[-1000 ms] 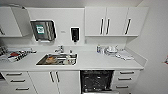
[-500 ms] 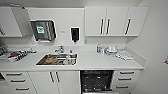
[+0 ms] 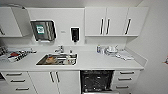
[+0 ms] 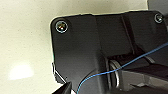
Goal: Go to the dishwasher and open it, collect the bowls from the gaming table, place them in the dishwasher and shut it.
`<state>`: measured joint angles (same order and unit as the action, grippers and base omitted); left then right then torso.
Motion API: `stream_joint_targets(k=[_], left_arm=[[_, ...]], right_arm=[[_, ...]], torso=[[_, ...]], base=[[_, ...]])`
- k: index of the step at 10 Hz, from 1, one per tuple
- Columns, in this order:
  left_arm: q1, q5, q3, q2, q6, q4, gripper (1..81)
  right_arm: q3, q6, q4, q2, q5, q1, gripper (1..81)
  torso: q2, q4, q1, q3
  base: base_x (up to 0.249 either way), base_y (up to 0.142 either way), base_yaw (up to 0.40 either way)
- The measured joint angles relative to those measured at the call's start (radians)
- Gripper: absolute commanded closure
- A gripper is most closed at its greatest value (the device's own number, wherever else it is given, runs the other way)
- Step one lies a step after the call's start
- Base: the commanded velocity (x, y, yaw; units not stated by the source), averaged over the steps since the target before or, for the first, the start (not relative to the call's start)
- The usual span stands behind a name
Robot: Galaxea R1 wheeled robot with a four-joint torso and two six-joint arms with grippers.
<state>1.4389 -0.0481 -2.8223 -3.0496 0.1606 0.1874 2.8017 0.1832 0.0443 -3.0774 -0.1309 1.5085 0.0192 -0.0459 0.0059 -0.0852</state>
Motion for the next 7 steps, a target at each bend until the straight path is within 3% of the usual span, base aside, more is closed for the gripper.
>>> stream_joint_targets(k=[7], left_arm=[[0.013,0.032,0.000,0.005,0.000,0.000,1.0]], right_arm=[[0.000,-0.001,0.000,0.000,0.000,-0.001,1.0]], torso=[[0.000,0.000,0.000,0.000]], base=[[0.000,0.000,0.353]])
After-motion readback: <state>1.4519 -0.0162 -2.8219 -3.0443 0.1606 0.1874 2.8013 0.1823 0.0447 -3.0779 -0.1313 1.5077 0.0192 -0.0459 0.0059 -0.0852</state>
